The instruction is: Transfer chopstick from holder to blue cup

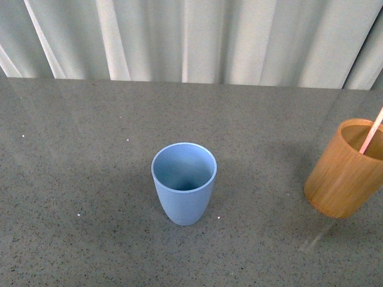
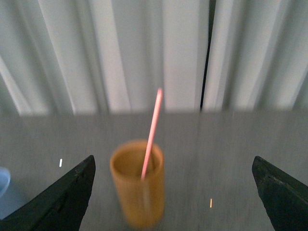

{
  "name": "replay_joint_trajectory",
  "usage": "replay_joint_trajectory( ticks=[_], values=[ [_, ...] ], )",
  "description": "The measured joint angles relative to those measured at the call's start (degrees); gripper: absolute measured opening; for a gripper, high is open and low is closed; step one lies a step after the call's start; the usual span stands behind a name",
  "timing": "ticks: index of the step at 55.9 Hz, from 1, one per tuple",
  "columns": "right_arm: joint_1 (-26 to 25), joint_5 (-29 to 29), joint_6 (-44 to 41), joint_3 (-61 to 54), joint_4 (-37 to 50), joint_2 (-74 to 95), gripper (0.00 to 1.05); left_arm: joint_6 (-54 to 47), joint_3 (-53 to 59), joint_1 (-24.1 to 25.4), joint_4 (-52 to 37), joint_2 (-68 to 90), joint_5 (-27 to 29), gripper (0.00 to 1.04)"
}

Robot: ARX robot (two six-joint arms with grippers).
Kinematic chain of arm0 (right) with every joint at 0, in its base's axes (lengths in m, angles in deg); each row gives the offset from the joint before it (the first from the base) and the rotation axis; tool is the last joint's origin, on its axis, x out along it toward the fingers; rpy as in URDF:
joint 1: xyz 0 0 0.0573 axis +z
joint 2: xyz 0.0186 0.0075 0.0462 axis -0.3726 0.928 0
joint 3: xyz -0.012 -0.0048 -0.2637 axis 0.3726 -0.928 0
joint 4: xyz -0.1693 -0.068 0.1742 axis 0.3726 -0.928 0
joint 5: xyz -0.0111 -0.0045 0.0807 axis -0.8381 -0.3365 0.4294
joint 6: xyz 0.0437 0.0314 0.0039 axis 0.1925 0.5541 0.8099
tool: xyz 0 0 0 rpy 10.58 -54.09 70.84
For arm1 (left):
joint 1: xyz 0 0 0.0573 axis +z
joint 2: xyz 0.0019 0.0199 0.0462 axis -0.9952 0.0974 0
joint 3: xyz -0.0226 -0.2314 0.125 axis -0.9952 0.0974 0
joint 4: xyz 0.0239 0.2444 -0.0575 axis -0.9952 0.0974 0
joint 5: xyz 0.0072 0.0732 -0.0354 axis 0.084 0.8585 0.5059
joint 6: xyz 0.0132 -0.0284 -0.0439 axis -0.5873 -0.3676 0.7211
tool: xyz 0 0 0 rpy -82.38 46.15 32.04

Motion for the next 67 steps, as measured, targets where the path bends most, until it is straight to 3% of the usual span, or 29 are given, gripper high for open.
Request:
replay_joint_trajectory(
  ticks=[7,27,35,49,67],
  values=[
    [-2.2,3.7,0.1,1.2,6.3,14.0,0.95,0.0,0.0,0.0,0.0,-0.1,0.0,0.99],
    [-5.7,7.0,-3.1,3.4,51.6,58.5,0.95,0.0,0.0,0.0,0.0,0.0,0.0,0.98],
    [-5.7,7.1,-3.1,6.3,61.9,70.4,0.95,0.0,0.0,0.0,0.0,0.0,0.0,0.98],
    [-4.4,5.0,-1.7,14.3,68.2,83.6,0.95,0.0,0.0,0.0,0.0,0.0,0.0,0.98],
    [-1.4,2.9,-0.3,21.6,69.6,92.0,0.95,0.0,0.0,0.0,0.0,0.0,0.0,0.98]
  ],
)
